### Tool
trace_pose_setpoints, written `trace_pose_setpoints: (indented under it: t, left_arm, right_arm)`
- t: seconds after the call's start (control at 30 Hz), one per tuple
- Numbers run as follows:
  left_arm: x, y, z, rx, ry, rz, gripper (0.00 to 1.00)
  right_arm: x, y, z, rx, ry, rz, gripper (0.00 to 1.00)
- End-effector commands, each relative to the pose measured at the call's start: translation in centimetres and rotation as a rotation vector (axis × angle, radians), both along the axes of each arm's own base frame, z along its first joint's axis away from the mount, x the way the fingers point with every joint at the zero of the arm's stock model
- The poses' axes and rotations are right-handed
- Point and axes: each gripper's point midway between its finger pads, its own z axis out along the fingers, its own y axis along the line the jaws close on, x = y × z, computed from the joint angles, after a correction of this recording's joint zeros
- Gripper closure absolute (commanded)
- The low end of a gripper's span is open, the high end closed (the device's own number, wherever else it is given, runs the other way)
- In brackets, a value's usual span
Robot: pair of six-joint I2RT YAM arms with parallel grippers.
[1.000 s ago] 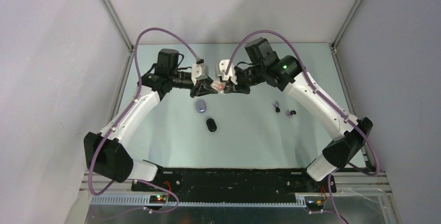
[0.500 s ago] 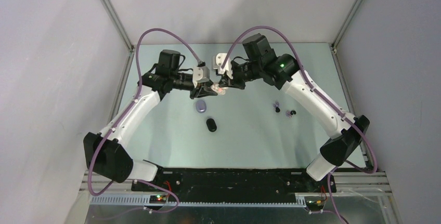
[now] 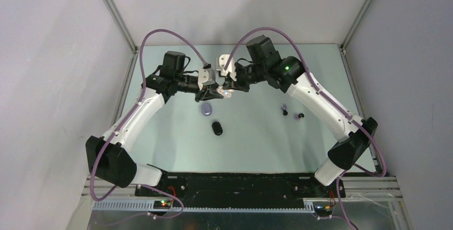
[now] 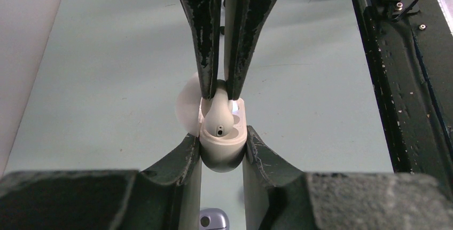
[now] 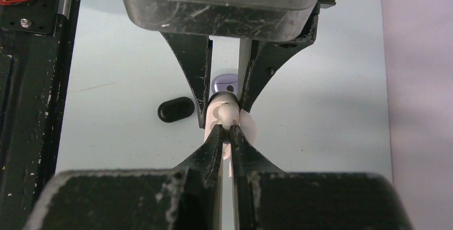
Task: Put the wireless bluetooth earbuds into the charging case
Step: Place the earbud in the charging case.
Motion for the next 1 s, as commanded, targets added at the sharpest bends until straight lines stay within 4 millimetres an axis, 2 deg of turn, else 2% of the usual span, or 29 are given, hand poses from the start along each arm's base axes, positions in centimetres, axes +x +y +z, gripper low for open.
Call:
trace_pose_setpoints:
  t: [0.0, 0.3, 0.57, 0.63, 0.8, 0.87, 0.97]
  left_arm:
    - [-0.3, -0.3, 3.2, -0.047, -0.073, -0.017, 1.0]
    - [-0.2, -0.7, 4.3, -0.094, -0.044, -0.009, 1.0]
    - [-0.2, -0.8, 4.3, -0.096, -0.046, -0.014, 1.0]
    - [-0.3, -0.8, 4.2, -0.097, -0.044, -0.017, 1.0]
    - [-0.2, -0.8, 4.1, -0.094, -0.03, -0.005, 1.0]
    - [0.0, -0.7, 3.9, -0.091, -0.023, 0.003, 1.0]
    - [0.2, -0.5, 3.7, -0.089, -0.019, 0.014, 1.0]
  right_arm:
    - [0.5, 0.6, 0.2, 0.011, -0.016, -0.013, 0.97]
    - [-0.2, -0.3, -1.0, -0.022, -0.011, -0.012, 0.98]
    - [0.6, -0.5, -1.2, -0.027, -0.028, -0.055, 0.98]
    - [0.7, -0.2, -1.0, -0.013, -0.019, -0.063, 0.95]
    - [0.1, 0.2, -0.7, -0.004, -0.003, -0.058, 0.78]
    - [-0.1, -0.3, 0.2, 0.008, -0.012, -0.06, 0.72]
    - [-1.9, -1.6, 2.2, 0.049, -0.004, -0.003, 0.67]
